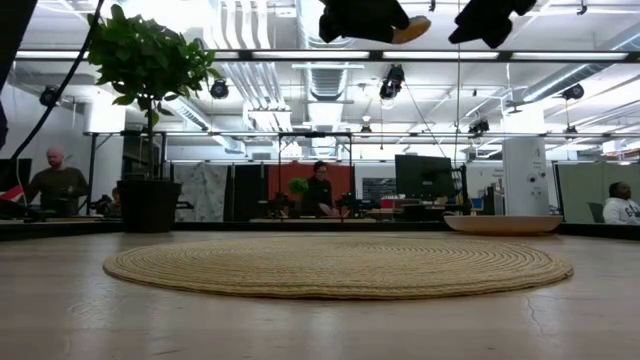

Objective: Pick & Place donuts
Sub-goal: Put the small blue donut on the gray plate

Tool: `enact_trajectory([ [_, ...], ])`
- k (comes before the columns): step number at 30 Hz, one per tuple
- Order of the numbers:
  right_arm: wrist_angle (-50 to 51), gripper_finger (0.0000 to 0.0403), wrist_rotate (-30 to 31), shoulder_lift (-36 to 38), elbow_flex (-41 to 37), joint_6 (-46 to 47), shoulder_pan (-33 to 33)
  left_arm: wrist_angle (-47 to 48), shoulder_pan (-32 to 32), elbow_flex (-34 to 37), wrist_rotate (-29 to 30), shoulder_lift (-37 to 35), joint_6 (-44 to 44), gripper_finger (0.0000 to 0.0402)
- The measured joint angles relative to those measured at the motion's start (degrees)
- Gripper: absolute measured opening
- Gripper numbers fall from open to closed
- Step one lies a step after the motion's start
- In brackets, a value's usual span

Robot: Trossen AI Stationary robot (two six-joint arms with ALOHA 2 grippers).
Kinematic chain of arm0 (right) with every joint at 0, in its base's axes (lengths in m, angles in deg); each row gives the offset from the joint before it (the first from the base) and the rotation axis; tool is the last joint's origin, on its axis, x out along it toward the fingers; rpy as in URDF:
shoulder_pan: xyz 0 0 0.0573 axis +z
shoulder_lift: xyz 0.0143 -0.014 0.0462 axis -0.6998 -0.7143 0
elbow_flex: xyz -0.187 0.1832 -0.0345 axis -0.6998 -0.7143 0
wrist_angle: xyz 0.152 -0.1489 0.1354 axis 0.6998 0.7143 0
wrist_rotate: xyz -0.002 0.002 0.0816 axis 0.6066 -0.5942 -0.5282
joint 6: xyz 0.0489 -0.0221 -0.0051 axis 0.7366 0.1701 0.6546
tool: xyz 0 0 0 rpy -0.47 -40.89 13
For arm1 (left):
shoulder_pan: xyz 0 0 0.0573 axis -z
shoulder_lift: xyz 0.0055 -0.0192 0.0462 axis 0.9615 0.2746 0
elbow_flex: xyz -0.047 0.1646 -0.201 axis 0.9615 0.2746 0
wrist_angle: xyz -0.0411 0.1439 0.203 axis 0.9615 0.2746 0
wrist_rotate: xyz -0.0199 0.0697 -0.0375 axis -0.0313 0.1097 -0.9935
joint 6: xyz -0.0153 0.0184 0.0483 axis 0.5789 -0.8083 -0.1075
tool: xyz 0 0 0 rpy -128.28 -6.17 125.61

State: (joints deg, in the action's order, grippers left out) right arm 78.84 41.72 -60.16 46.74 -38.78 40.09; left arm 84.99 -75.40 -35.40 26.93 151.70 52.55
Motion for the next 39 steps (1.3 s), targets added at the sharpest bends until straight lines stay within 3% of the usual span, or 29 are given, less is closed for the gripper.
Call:
enact_trajectory([
  [8,-4.32,0.0267,0.0,-2.55,-0.02,-1.07,0.02,3.07,-0.34,-0.32,0.02,0.0,0.57,0.0158],
  [15,-7.58,0.0312,-0.02,-3.12,-0.02,-1.12,0.02,3.26,-0.37,-0.94,0.0,0.0,1.05,0.0158],
  [39,-11.71,0.0332,-0.7,-4.14,-0.02,-4.09,0.04,3.24,-0.46,-3.09,-0.4,-0.02,2.92,0.0158],
])
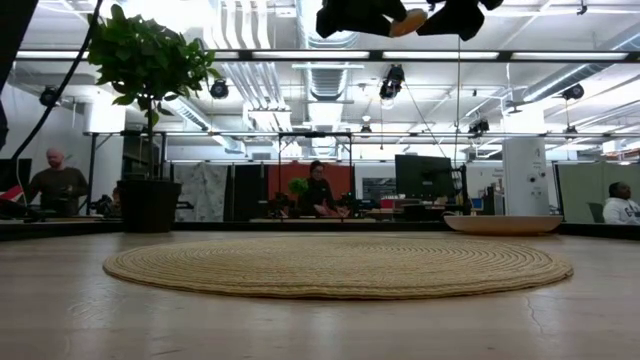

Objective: Pick & Place donuts
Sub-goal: Put the small blue donut on the gray plate

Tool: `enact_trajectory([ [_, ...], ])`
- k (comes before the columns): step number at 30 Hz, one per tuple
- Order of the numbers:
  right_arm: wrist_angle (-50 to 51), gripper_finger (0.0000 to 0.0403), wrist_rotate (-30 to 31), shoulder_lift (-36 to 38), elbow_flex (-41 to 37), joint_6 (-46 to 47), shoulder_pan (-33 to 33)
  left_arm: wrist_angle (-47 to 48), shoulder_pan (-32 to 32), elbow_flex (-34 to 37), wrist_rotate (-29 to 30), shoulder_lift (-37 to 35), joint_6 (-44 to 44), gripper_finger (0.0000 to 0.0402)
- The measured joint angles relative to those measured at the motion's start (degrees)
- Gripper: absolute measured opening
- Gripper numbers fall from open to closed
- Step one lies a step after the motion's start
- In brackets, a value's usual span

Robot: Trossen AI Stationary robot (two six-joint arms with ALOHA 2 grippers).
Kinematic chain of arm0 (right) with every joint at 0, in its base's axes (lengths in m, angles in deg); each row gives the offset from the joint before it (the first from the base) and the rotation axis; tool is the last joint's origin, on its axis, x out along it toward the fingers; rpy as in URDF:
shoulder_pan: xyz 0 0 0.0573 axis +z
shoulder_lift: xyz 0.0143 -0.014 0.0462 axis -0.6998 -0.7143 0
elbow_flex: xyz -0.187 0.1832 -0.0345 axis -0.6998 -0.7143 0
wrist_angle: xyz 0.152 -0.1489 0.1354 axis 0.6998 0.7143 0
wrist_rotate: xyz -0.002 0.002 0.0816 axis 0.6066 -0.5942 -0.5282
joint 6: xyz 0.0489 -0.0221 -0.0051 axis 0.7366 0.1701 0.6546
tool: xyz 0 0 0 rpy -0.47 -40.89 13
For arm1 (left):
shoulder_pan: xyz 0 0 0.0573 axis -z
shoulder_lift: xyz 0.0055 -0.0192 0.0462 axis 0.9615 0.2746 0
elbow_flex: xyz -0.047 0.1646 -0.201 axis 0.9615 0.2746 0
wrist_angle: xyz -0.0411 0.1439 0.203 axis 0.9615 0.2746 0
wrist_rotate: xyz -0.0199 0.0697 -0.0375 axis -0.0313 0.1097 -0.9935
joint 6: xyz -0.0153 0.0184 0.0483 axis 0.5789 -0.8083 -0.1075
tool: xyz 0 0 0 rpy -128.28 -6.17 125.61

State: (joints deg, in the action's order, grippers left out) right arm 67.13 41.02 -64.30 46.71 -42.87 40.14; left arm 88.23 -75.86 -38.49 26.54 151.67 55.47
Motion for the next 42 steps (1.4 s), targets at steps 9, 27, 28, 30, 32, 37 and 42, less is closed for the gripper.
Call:
enact_trajectory([
  [9,-0.14,0.0333,0.0,-0.07,0.0,-0.01,0.0,-0.03,0.02,-0.96,-0.94,0.0,0.0,0.0158],
  [27,-1.72,0.0334,0.0,-0.07,0.0,0.04,0.0,-2.68,0.04,-0.56,-1.7,0.02,0.21,0.0158],
  [28,-1.72,0.0334,0.0,-0.07,0.01,0.13,0.0,-2.58,0.04,-0.55,-1.68,0.02,0.21,0.0158],
  [30,-1.72,0.0333,0.0,-0.07,0.02,0.19,0.0,-2.57,0.05,-0.55,-1.68,0.04,0.21,0.0158],
  [32,-1.72,0.0331,0.0,-0.07,0.02,0.21,0.0,-3.33,0.09,-0.53,-1.78,0.04,0.21,0.0158],
  [37,-1.74,0.0327,-0.04,-0.07,0.02,0.21,0.0,-3.57,0.09,-0.55,-1.97,0.04,0.21,0.0158],
  [42,-2.11,0.0327,-0.04,-0.07,0.02,0.21,0.0,-3.89,0.09,-0.55,-2.04,0.04,0.23,0.0158],
])
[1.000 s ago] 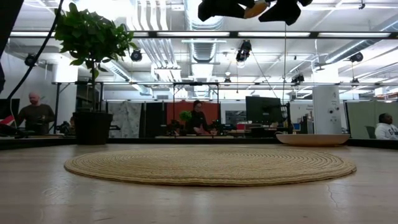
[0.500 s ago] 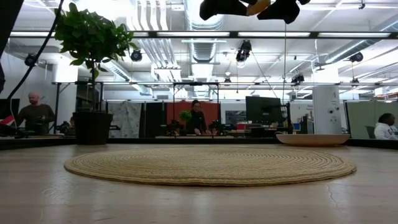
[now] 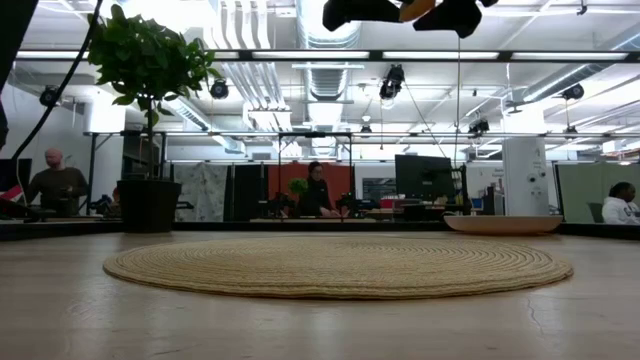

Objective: Pick & Place donuts
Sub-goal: Put the small blue donut on the gray plate

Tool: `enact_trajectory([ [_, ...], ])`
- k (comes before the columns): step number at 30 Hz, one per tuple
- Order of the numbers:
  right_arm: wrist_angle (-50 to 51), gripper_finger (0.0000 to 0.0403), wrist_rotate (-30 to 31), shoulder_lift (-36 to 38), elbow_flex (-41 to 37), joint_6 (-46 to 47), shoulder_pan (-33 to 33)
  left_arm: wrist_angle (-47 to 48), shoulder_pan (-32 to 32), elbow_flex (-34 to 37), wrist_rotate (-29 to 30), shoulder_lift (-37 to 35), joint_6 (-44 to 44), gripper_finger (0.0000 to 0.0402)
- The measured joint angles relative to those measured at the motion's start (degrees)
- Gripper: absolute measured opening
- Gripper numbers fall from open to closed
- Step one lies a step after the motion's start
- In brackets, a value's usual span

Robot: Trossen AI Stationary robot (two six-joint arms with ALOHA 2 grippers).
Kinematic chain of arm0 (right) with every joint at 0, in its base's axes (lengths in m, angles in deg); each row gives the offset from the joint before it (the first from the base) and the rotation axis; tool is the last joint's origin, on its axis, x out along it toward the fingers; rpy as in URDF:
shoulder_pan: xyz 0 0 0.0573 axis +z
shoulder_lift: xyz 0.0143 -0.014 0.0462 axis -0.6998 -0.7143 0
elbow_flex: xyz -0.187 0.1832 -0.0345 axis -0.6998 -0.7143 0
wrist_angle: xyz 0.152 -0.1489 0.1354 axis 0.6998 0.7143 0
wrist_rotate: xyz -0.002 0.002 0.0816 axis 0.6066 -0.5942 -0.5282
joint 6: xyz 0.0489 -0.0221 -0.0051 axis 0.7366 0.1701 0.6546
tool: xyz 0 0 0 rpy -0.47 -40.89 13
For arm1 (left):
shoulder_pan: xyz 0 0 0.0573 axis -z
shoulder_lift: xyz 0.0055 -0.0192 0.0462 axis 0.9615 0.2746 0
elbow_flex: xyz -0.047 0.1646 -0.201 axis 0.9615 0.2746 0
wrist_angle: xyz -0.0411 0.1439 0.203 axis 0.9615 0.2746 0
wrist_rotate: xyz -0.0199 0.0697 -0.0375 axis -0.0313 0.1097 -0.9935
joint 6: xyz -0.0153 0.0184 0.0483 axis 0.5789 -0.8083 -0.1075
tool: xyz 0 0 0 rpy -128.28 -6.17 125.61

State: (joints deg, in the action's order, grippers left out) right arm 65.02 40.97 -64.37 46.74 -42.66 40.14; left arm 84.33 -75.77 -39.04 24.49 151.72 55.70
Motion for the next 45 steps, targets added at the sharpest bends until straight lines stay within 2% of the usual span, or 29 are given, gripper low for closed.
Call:
enact_trajectory([
  [22,-0.66,0.0321,-1.49,0.0,0.0,0.23,0.0,-1.0,0.0,0.04,-1.13,0.02,0.39,0.0158],
  [35,-0.63,0.0245,-1.64,0.0,0.0,0.07,0.0,-0.84,-0.06,0.04,-1.0,0.02,0.48,0.0158],
  [45,-0.63,0.0214,-1.66,0.0,0.0,-0.07,0.0,-0.79,-0.04,0.07,-0.98,0.04,1.22,0.0158],
])
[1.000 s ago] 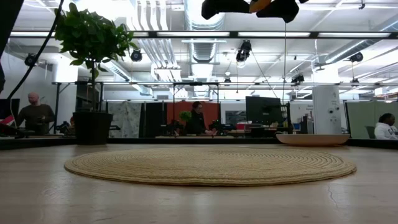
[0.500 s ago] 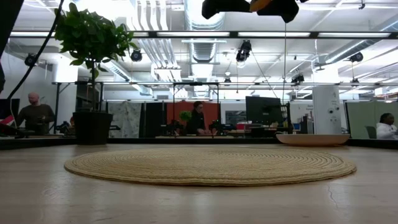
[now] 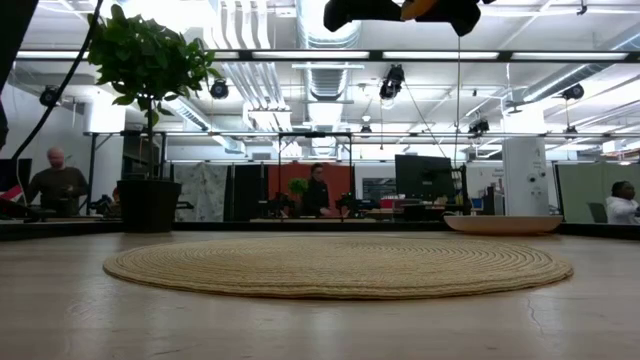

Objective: Pick & Place donuts
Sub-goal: Put the small blue donut on the gray plate

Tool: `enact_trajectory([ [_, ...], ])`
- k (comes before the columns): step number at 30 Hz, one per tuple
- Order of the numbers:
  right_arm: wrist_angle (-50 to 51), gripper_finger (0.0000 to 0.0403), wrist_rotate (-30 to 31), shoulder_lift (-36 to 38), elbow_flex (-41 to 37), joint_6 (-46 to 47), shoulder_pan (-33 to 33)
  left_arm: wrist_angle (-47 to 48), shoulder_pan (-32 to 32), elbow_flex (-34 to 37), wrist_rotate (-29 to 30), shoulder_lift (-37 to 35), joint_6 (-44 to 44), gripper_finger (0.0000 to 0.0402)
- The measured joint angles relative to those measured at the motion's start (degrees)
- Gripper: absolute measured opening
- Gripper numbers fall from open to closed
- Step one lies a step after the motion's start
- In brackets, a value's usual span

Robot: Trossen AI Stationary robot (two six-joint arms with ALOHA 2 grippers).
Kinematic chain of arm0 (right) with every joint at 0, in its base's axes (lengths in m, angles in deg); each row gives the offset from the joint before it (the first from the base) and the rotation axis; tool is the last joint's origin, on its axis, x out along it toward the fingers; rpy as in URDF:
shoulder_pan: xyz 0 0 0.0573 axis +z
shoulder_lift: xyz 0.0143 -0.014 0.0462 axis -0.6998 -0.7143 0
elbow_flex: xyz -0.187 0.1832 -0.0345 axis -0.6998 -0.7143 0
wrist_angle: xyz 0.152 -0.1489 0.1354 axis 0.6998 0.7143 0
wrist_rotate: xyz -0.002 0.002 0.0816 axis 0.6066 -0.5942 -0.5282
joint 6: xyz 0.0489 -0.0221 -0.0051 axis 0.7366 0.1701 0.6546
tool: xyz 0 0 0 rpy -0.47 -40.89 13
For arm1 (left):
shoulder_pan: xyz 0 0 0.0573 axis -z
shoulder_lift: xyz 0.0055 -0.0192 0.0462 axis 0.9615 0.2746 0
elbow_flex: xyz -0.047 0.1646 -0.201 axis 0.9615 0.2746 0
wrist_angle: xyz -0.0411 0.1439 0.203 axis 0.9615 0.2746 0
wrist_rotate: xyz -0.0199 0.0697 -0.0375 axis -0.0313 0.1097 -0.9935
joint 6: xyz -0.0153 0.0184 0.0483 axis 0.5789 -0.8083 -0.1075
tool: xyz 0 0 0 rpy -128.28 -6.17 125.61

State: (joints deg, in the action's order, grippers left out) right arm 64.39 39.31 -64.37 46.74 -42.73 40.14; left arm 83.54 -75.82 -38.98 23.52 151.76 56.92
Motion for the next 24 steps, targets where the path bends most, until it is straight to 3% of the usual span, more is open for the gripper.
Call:
enact_trajectory([
  [24,0.02,0.0182,0.02,0.0,0.0,-0.15,0.0,0.0,0.0,0.04,-0.02,0.0,0.02,0.0158],
])
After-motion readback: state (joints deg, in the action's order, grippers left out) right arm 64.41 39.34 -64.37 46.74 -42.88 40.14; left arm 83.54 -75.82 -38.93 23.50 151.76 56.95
